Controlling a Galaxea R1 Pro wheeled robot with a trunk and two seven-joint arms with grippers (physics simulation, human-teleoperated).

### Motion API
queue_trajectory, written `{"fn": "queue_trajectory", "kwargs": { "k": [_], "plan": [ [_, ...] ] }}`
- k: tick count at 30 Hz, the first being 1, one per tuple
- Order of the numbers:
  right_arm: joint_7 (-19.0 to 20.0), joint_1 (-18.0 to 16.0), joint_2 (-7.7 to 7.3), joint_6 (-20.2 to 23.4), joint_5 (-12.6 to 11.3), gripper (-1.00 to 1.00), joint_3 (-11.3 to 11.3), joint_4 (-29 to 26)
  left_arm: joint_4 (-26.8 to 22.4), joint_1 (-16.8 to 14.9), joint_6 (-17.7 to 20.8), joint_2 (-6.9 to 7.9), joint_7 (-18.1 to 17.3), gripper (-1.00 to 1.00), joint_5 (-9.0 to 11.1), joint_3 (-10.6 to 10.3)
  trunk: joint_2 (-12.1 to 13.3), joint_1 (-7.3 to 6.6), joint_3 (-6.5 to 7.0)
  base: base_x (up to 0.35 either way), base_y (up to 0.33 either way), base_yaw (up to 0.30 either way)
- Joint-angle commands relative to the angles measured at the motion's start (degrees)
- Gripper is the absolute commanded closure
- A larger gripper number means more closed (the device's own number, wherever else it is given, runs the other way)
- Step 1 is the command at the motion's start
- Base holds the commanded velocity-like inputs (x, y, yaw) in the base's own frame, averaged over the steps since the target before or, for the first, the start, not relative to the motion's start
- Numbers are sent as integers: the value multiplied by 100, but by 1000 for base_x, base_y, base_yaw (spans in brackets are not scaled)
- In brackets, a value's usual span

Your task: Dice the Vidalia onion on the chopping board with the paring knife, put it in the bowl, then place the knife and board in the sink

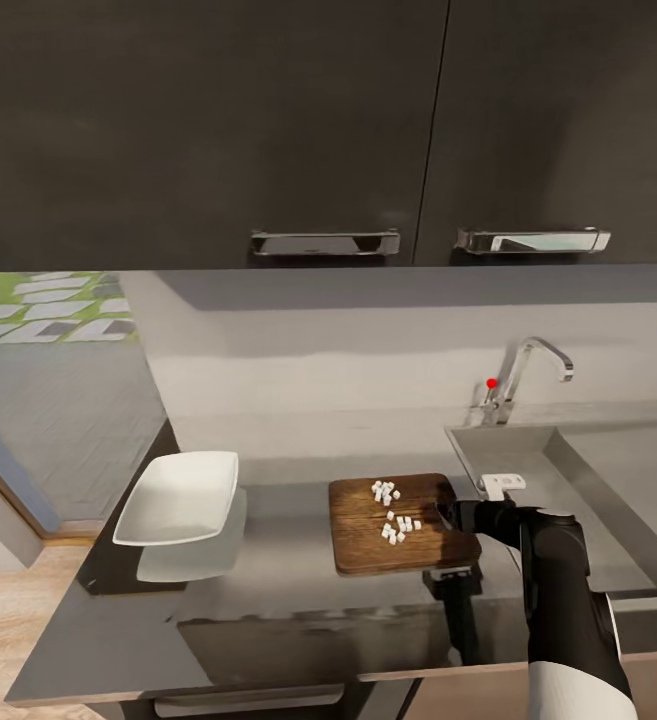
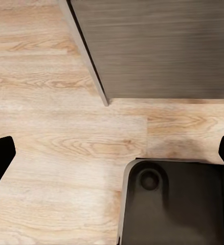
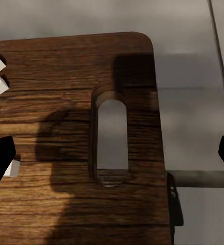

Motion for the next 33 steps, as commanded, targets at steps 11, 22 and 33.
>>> {"fn": "queue_trajectory", "kwargs": {
  "k": [11,22,33],
  "plan": [
    [-575,-7,6,-49,61,-100,-9,51,-11,0,-10,9,25,-100,57,-49,-12,4,-11,0,1,0],
    [-588,-8,6,-121,53,-100,-5,109,-11,0,-10,9,25,-100,58,-49,-12,4,-15,0,0,0],
    [-592,-7,6,-121,52,-100,-5,109,-11,0,-10,9,25,-100,57,-49,-12,4,-73,84,0,0]
  ]
}}
